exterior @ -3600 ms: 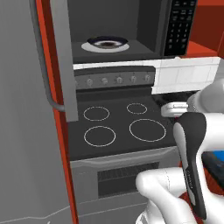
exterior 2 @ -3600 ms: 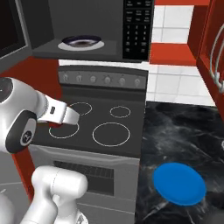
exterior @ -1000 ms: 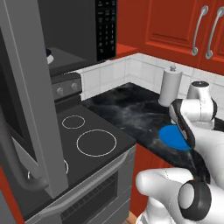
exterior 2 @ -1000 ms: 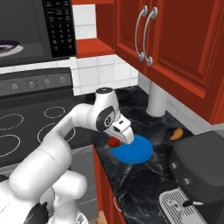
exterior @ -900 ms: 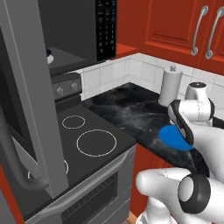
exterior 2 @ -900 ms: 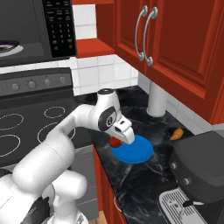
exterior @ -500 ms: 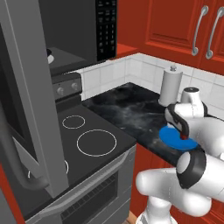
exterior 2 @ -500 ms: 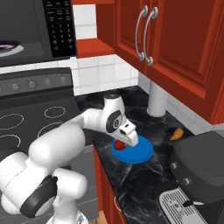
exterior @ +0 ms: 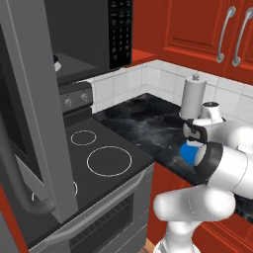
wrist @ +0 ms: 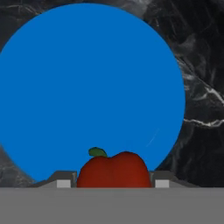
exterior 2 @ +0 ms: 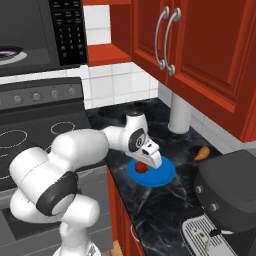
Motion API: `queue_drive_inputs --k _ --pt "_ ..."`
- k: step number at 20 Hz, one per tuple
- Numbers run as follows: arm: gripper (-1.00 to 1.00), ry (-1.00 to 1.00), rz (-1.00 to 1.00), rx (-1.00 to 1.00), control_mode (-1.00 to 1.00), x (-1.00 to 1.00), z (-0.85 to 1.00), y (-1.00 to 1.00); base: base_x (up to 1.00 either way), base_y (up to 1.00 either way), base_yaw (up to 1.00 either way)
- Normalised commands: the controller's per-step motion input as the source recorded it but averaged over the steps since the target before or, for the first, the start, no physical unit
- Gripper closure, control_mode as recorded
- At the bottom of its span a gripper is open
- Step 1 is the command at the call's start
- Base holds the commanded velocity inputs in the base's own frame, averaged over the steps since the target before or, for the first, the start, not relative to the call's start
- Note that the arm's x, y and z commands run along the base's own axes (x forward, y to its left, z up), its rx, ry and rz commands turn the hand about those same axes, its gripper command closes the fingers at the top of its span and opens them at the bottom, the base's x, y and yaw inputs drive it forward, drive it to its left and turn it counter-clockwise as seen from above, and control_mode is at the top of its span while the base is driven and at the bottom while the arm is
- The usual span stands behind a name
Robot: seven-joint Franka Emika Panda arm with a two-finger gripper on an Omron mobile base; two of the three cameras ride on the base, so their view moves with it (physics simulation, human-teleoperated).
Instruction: Pick the bell pepper from the microwave and place it on plate located on the counter.
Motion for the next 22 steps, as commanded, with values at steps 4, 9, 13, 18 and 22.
queue_drive_inputs --k 4,9,13,18,22 --pt "1.0 0.05 0.0 0.03 -1.0 0.24 -0.17 -0.12 0.0 0.0 0.0" --pt "1.0 0.04 0.0 0.03 -1.0 0.22 -0.16 -0.14 0.0 0.0 0.0" --pt "1.0 0.02 0.0 0.0 -1.0 0.22 -0.2 -0.08 0.0 0.0 0.0" --pt "1.0 0.0 0.0 0.0 -1.0 0.08 -0.13 -0.02 0.0 0.0 0.0" --pt "1.0 0.0 0.0 0.0 -1.0 0.0 0.0 0.0 0.0 0.0 0.0"
